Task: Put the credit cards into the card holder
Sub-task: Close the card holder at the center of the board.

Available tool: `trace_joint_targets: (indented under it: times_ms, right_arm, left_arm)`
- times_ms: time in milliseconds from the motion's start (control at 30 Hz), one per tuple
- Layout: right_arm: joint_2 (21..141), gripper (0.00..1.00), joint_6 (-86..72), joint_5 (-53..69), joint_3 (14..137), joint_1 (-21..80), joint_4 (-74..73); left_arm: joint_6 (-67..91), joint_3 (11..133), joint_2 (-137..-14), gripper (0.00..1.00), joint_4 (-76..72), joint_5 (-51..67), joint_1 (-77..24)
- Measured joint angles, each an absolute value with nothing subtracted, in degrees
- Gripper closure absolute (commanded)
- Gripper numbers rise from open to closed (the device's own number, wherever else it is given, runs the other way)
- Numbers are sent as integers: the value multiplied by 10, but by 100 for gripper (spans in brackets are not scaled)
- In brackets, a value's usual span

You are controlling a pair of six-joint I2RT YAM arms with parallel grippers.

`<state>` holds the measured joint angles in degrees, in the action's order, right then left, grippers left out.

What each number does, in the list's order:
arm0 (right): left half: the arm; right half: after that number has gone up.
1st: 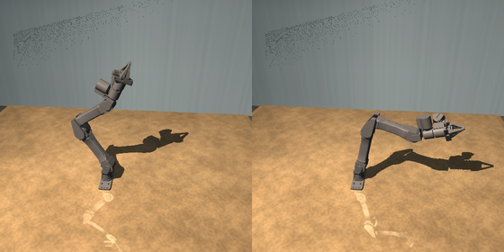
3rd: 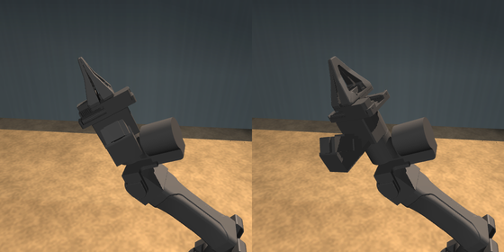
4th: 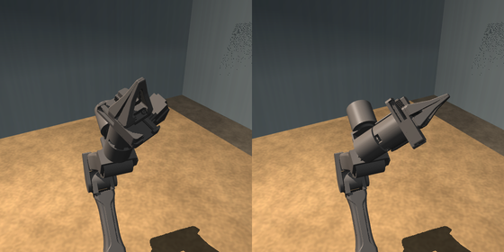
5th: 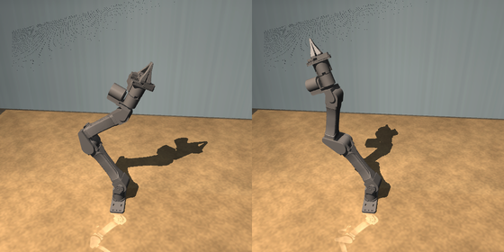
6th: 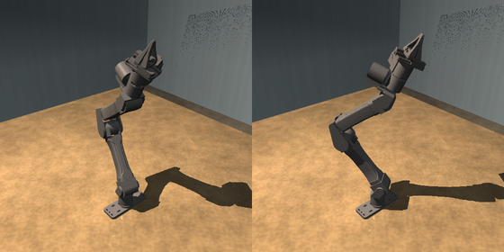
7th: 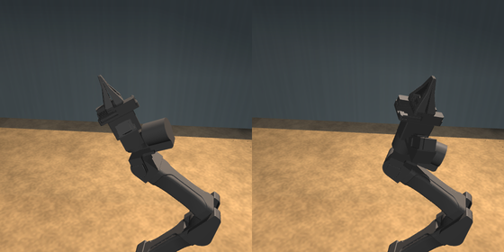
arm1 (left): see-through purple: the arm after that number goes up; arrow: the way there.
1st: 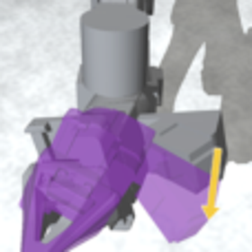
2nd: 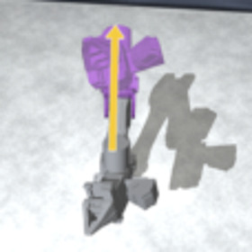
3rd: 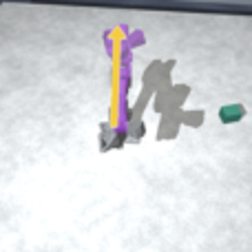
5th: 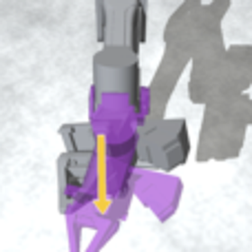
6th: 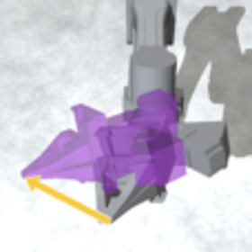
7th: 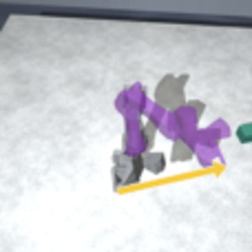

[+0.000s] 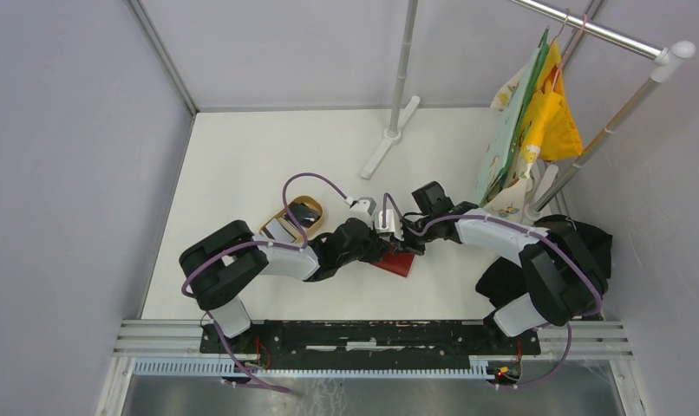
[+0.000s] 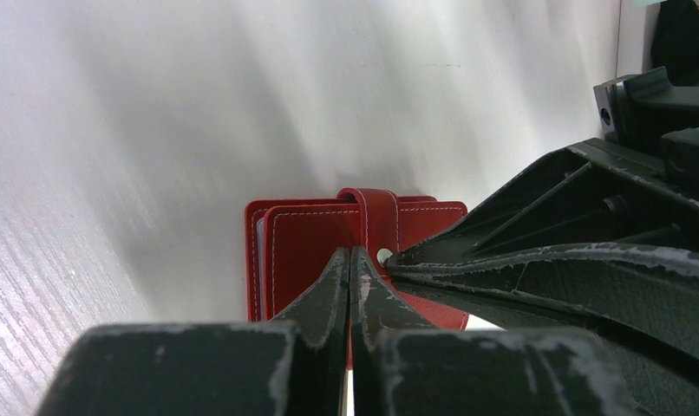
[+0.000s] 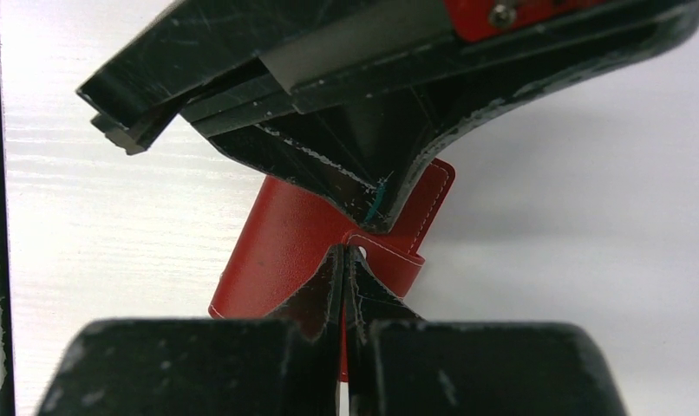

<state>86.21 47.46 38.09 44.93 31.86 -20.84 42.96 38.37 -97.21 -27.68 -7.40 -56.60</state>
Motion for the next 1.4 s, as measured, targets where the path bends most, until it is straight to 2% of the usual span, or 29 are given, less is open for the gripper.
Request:
trace_joint_targets:
  times_ms: [667, 1400]
  right_arm:
    - [833, 100, 500, 345, 412, 336, -169]
    - [814, 100, 514, 305, 395, 361, -151]
  left_arm:
    - [430, 380, -933, 92, -269, -63, -566]
    - [430, 394, -955, 95, -263, -55, -566]
